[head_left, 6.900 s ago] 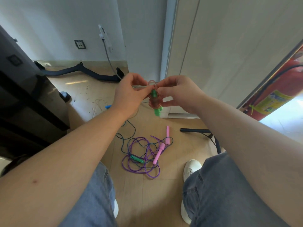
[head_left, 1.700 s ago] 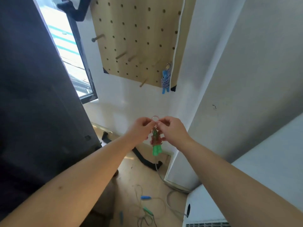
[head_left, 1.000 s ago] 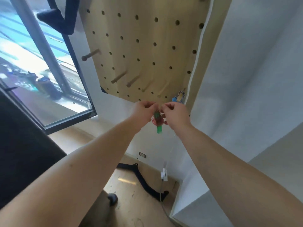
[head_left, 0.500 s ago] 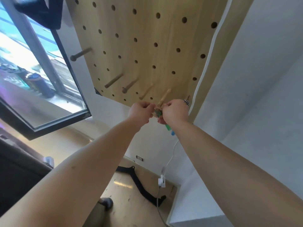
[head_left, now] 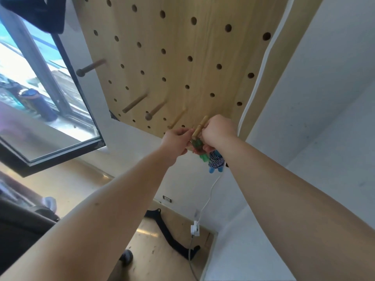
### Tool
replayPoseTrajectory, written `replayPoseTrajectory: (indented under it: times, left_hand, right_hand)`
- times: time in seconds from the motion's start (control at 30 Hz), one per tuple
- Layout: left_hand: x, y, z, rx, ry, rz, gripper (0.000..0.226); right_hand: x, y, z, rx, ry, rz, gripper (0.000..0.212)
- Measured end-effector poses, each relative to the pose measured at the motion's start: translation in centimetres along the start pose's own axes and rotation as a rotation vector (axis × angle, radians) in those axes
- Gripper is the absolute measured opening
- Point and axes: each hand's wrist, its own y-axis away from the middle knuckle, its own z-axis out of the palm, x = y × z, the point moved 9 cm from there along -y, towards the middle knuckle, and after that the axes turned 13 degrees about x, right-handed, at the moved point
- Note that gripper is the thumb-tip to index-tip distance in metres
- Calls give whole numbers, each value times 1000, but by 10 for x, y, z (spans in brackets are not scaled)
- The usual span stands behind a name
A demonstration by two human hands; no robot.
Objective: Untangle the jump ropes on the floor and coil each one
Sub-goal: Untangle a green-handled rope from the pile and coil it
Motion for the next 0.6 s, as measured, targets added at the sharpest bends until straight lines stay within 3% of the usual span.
replayPoseTrajectory:
  times: [0.1,0.43,0.6]
  left_hand:
    - [1,0,5,8,18,-26,18]
    - [-11,45,-31,14,9,-44,20]
    - [-25,110,-59,-31,-64,20,26]
  right_hand:
    - [3,1,-3,0,-55,57,23]
    - [1,61,-30,89,-93,-180,15]
    - [23,134,-34,26,-80,-176,21]
